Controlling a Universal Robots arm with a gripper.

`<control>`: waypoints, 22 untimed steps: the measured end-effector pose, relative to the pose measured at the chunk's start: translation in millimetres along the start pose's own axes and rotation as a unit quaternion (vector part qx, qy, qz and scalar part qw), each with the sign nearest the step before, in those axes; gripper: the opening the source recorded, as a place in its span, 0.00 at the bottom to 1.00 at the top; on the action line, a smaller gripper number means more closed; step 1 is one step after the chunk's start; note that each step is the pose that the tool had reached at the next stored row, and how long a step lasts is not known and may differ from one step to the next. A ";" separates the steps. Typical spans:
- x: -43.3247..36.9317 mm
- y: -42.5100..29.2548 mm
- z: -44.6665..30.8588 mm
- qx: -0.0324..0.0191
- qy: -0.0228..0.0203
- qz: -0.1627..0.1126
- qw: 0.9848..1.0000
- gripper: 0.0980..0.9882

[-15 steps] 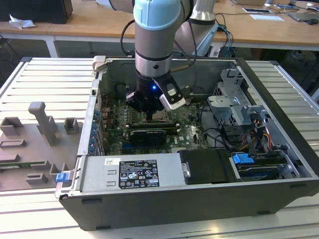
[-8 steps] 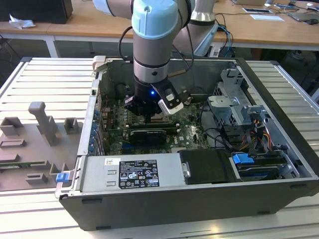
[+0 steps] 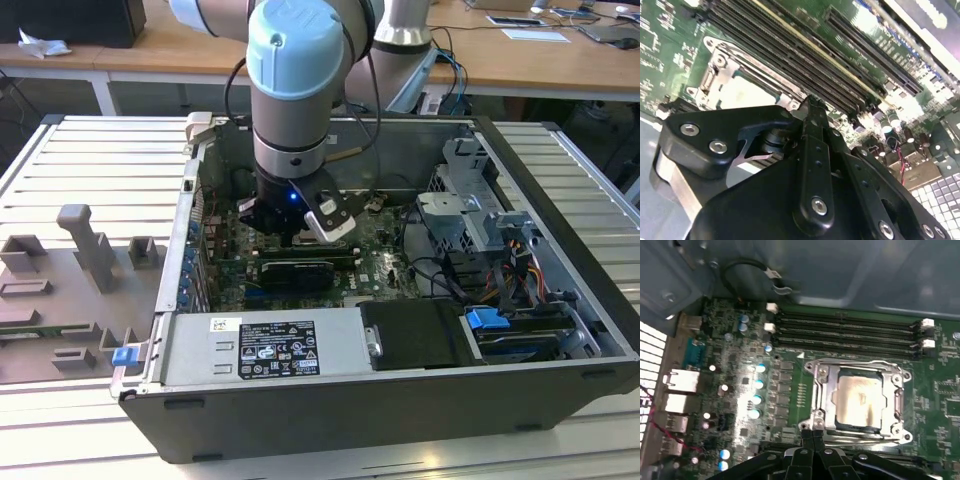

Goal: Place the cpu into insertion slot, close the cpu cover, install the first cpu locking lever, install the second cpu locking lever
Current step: 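Install the second cpu locking lever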

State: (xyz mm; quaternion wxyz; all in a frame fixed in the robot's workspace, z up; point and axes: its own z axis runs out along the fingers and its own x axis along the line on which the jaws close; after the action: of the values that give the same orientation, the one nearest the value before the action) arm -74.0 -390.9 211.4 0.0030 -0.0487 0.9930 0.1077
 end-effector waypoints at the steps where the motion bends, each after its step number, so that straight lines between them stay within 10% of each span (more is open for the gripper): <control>1: 0.0 -0.2 0.9 -0.002 0.000 0.000 1.000 0.01; 15: 3.0 -3.6 15.0 -0.027 -0.002 0.000 1.000 0.01; 22: 3.1 -1.8 7.6 -0.029 -0.003 0.000 1.000 0.01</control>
State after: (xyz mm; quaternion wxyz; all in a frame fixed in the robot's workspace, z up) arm -77.0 -391.3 203.5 0.0045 -0.0486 0.9894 0.1364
